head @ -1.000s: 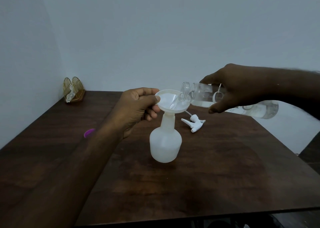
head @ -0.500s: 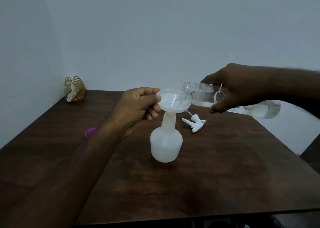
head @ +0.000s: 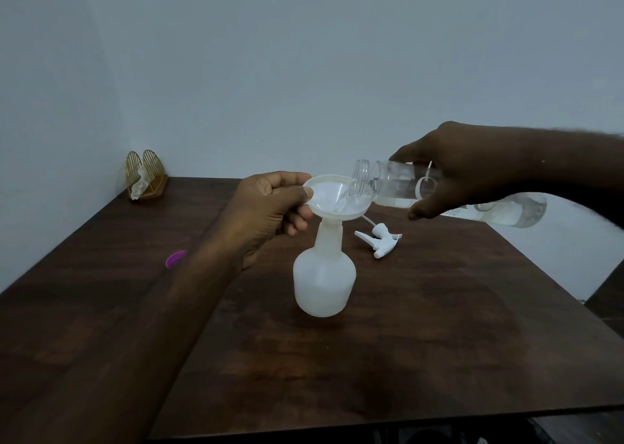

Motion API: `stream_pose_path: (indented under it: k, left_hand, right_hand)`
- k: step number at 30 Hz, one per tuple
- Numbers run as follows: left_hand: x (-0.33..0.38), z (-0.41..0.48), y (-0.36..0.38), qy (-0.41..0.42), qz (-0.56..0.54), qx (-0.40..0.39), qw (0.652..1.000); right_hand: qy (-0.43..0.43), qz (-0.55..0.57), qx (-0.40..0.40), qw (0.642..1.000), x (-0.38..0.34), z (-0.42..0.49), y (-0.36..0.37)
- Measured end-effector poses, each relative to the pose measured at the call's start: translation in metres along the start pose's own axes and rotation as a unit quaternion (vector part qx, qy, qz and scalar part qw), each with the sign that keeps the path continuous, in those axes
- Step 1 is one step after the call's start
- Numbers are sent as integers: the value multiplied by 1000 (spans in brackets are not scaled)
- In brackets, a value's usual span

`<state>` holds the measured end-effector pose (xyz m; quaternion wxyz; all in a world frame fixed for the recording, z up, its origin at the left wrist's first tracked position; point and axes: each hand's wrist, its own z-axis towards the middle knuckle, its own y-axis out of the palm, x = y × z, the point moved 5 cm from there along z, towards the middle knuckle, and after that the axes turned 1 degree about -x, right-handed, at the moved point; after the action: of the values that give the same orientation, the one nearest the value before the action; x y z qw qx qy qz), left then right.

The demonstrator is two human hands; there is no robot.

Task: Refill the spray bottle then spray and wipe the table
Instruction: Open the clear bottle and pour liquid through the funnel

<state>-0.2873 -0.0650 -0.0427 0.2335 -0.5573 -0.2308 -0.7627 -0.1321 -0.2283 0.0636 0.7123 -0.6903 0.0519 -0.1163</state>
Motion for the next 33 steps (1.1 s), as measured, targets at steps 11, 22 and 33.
stream_pose_path:
  k: [11, 22, 33]
  left_hand:
    - [0, -1, 1, 3, 9, 3, 1000]
    - [-1, -3, 1, -8, 0, 2, 1000]
    - [-1, -3, 1, -9, -11, 3, 1000]
  right_hand:
    - [4, -10, -4, 1000, -3, -2, -2]
    - [2, -16, -2, 1000, -5, -2, -2]
    - [2, -28, 0, 1000, -5, 0, -2]
